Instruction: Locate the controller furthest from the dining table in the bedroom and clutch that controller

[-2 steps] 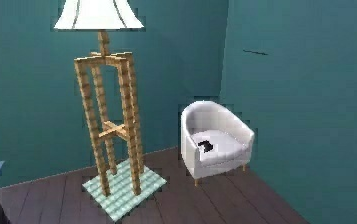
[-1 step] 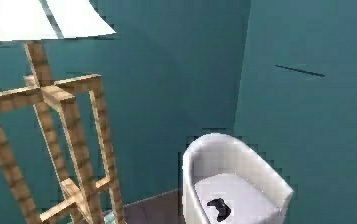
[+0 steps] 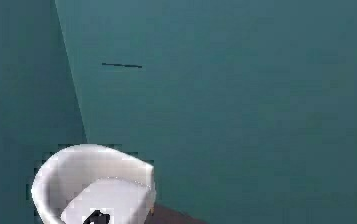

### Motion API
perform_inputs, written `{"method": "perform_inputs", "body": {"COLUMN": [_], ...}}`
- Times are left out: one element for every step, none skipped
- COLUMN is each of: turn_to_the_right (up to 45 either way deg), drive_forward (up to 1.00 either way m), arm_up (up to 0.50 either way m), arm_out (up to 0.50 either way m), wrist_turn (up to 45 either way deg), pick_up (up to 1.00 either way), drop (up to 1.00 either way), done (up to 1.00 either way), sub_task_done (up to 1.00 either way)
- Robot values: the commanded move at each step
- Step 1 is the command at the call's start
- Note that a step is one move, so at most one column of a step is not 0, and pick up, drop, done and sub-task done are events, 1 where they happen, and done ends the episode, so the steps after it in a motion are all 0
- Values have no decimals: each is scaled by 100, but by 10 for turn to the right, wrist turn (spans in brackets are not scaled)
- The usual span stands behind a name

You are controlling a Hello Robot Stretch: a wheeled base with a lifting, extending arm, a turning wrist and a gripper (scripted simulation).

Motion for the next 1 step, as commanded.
{"method": "perform_inputs", "body": {"turn_to_the_right": [450], "drive_forward": [0], "arm_up": [0], "arm_out": [0], "wrist_turn": [0], "pick_up": [0], "drop": [0], "done": [0], "sub_task_done": [0]}}
